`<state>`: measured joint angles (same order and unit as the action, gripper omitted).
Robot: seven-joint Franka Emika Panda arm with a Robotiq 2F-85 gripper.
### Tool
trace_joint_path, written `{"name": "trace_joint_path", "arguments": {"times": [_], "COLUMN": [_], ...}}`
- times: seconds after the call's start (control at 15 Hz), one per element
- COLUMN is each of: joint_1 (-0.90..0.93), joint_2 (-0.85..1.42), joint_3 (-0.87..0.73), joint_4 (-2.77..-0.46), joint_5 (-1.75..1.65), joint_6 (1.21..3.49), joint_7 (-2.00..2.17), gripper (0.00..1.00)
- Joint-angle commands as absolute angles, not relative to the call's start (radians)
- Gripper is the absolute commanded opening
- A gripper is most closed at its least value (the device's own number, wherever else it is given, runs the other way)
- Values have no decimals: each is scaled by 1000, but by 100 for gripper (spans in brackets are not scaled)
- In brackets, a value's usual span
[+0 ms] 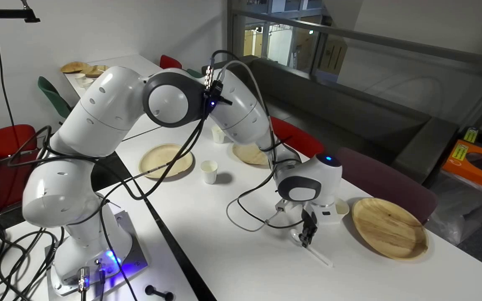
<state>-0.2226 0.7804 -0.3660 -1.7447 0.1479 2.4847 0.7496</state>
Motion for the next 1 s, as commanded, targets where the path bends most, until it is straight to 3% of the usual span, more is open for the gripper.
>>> {"name": "trace_joint_path", "arguments": {"times": [0.0,0.4,0.93], "joint_1": [-213,-212,-213], "joint_2": [770,767,743], "joint_3": [-381,-382,-381], "joint_4": [-1746,-1749,-1771], "joint_5": [132,132,133], "joint_6": [2485,2487,2499], "joint_7": [759,760,748], "gripper": [22,8,8]}}
